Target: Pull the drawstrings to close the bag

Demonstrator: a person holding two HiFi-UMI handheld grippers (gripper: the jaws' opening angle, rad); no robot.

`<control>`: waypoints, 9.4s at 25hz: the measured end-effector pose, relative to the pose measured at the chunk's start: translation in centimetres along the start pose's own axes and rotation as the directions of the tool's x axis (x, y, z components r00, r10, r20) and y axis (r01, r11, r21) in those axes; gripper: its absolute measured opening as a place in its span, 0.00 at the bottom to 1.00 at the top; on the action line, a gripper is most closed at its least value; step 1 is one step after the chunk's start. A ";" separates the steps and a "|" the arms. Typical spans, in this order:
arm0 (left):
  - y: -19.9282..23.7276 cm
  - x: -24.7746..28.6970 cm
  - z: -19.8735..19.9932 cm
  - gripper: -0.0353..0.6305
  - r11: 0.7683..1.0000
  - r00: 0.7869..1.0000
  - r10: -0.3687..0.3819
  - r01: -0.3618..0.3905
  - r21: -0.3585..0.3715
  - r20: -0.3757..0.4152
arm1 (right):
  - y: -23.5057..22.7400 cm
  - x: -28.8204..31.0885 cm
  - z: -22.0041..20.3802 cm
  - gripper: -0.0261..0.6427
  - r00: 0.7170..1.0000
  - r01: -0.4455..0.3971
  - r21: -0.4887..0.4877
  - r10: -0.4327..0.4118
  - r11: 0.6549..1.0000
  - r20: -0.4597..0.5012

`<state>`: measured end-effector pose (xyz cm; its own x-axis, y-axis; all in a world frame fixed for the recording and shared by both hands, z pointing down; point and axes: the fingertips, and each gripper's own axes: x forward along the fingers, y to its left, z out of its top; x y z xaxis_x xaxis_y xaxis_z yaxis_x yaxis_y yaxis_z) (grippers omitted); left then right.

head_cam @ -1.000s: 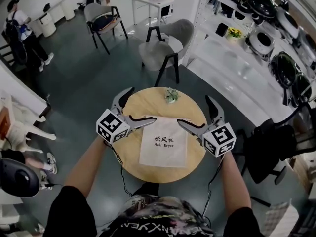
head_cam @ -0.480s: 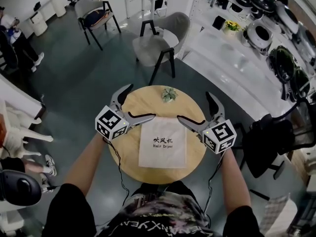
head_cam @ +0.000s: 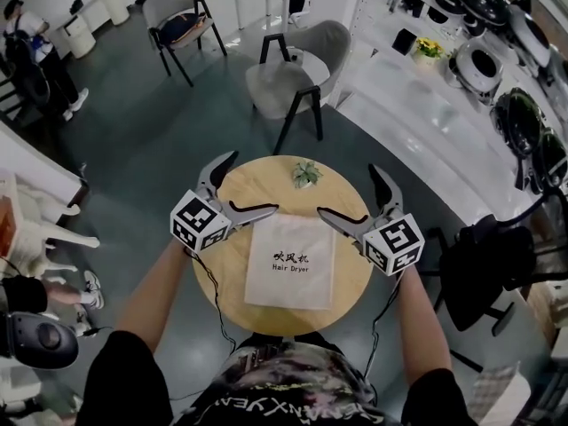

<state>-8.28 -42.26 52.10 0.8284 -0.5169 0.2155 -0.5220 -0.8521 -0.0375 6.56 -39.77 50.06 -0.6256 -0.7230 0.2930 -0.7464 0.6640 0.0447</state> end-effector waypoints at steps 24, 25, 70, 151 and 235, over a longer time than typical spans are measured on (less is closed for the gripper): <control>2.7 4.2 -5.9 0.94 0.998 0.971 0.047 -0.034 0.060 -0.236 | -5.3 2.9 -6.6 0.91 0.972 -0.189 -0.041 0.180 0.981 -0.153; 2.7 4.3 -6.3 0.94 0.997 0.967 0.041 -0.025 0.067 -0.252 | -5.3 3.0 -7.1 0.91 0.967 -0.200 -0.053 0.189 0.978 -0.171; 3.2 4.4 -30.8 0.93 0.911 0.501 -0.196 0.411 0.032 -0.843 | -5.1 5.2 -29.5 0.91 0.635 -0.524 -0.137 0.279 0.841 -0.720; 2.2 0.5 -27.0 0.08 0.923 0.615 0.298 0.009 0.384 -0.730 | -3.1 2.0 -27.3 0.06 0.708 -0.270 -0.471 -0.158 0.840 -0.688; 14.9 -7.0 31.3 0.08 0.353 0.702 0.709 -0.434 0.829 0.065 | -12.9 -6.4 29.9 0.05 0.826 0.346 -0.885 -0.548 0.310 0.131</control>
<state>-15.53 -53.92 19.45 0.2249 -0.9725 0.0609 -0.3751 -0.1440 -0.9157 13.36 -49.40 19.09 -0.1379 -0.9861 0.0923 -0.2475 0.1245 0.9608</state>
